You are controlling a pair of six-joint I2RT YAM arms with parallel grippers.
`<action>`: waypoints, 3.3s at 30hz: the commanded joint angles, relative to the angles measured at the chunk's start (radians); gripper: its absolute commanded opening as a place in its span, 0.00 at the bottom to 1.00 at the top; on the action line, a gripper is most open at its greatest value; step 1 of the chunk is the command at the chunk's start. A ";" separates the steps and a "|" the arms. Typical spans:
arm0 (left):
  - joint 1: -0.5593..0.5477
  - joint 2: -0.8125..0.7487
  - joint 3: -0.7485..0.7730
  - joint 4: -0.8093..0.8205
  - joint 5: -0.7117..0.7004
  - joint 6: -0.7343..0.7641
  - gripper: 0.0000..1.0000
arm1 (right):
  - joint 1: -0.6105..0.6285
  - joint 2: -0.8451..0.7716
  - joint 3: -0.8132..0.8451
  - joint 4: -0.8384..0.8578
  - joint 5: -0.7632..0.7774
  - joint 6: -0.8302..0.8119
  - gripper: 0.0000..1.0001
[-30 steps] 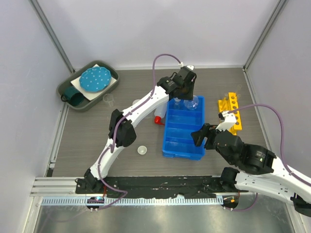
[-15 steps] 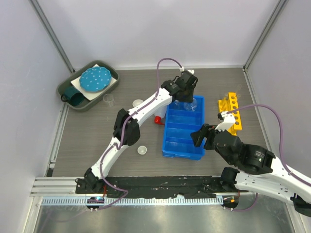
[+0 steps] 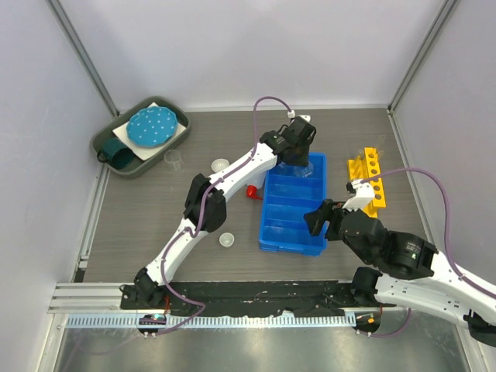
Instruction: Organize the chemistry lab equipment
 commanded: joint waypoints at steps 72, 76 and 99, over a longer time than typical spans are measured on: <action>-0.037 -1.750 -1.496 -0.295 -0.555 -0.299 0.68 | -0.217 1.334 0.846 0.278 -0.204 -0.327 0.78; -0.036 -1.786 -1.531 -0.293 -0.564 -0.307 0.69 | -0.222 1.424 0.918 0.290 -0.209 -0.339 0.78; -0.027 -1.800 -1.549 -0.283 -0.611 -0.269 0.73 | -0.267 1.636 1.117 0.266 -0.214 -0.362 0.37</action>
